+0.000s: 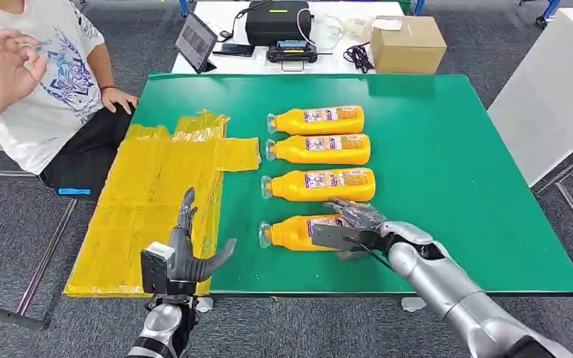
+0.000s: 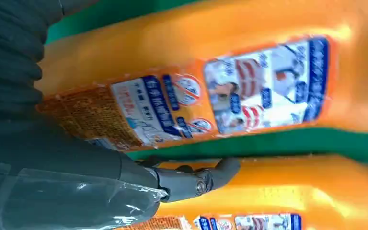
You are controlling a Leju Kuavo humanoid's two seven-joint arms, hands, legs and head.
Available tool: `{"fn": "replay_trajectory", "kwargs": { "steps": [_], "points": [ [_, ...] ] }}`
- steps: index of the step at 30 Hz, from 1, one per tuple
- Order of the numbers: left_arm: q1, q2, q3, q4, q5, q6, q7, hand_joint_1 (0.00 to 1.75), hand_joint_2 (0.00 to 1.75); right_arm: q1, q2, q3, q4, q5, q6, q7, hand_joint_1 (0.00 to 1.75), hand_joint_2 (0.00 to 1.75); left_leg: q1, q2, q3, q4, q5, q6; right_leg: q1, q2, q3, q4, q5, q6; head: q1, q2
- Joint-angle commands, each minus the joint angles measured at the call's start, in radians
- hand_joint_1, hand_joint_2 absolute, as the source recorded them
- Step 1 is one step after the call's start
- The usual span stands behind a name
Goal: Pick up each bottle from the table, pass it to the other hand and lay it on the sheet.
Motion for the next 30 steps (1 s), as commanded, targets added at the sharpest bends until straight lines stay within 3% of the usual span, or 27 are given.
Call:
{"fn": "replay_trajectory", "kwargs": {
  "steps": [1, 12, 13, 14, 15, 30],
  "points": [
    [-0.040, 0.020, -0.026, 0.083, 0.010, -0.006, -0.004, 0.00, 1.75, -0.088, -0.119, 0.186, 0.030, -0.027, 0.076, 0.026, 0.00, 1.75, 0.002, 0.001, 0.000, 0.001, -0.001, -0.002, 0.002, 0.000, 0.001, 0.000, 0.000, -0.002, 0.000, 0.000],
    [-0.044, 0.010, -0.027, 0.081, 0.019, -0.002, -0.020, 0.00, 1.75, -0.159, -0.157, 0.255, 0.013, -0.084, 0.148, 0.032, 0.00, 1.75, 0.001, 0.002, -0.002, 0.003, -0.001, -0.002, 0.001, 0.002, -0.001, 0.001, 0.001, -0.001, -0.001, 0.000],
    [-0.038, 0.010, -0.028, 0.070, 0.024, -0.007, -0.019, 0.00, 1.75, -0.162, -0.167, 0.265, 0.001, -0.092, 0.149, 0.037, 0.12, 1.75, 0.002, 0.003, -0.002, 0.003, -0.001, -0.002, 0.002, 0.002, -0.001, 0.001, 0.001, -0.002, 0.000, 0.000],
    [-0.032, 0.009, -0.027, 0.064, 0.030, -0.012, -0.014, 0.00, 1.75, -0.165, -0.178, 0.280, -0.011, -0.097, 0.143, 0.044, 1.15, 1.75, 0.001, 0.002, -0.002, 0.003, -0.001, -0.001, 0.001, 0.002, -0.002, 0.001, 0.001, -0.001, 0.000, 0.000],
    [-0.026, 0.007, -0.027, 0.063, 0.037, -0.018, -0.010, 0.00, 1.75, -0.166, -0.190, 0.295, -0.023, -0.108, 0.132, 0.049, 1.73, 1.75, 0.002, 0.004, -0.002, 0.004, -0.001, -0.002, 0.002, 0.003, -0.001, 0.001, 0.001, -0.002, 0.000, 0.000],
    [-0.019, 0.005, -0.022, 0.066, 0.055, -0.025, -0.015, 0.00, 1.75, -0.166, -0.202, 0.308, -0.051, -0.146, 0.093, 0.051, 1.75, 1.75, 0.001, 0.003, -0.002, 0.003, -0.001, -0.001, 0.002, 0.003, -0.001, 0.000, 0.001, -0.001, 0.000, 0.000]
  ]
}}
